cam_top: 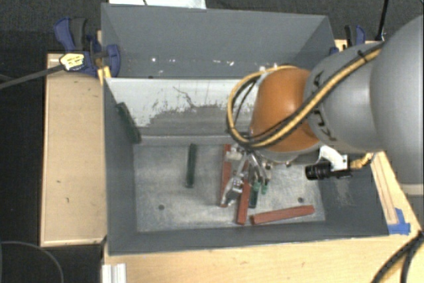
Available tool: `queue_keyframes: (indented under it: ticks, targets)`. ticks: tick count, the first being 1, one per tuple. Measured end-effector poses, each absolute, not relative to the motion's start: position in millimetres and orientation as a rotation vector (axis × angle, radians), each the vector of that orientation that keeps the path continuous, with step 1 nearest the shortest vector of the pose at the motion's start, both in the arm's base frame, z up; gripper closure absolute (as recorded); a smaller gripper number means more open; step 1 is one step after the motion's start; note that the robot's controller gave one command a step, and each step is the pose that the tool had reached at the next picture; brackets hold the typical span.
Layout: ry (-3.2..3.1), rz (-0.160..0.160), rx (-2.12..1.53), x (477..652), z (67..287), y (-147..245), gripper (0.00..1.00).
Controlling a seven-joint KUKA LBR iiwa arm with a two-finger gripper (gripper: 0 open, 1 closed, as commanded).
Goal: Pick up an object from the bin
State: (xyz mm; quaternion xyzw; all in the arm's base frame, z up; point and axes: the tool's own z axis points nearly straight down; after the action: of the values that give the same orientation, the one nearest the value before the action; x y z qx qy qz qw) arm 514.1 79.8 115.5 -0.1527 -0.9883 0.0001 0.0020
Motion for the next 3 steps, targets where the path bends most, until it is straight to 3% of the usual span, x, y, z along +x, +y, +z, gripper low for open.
queue_keyframes:
  ticks: [1,2,3]
  targets:
    - [-3.117,-0.002,-0.448,515.2,134,69,0.00]
    - [-3.126,-0.011,-0.372,492.0,76,22,1.00]
    - [-3.145,-0.007,-0.385,496.5,77,18,0.00]
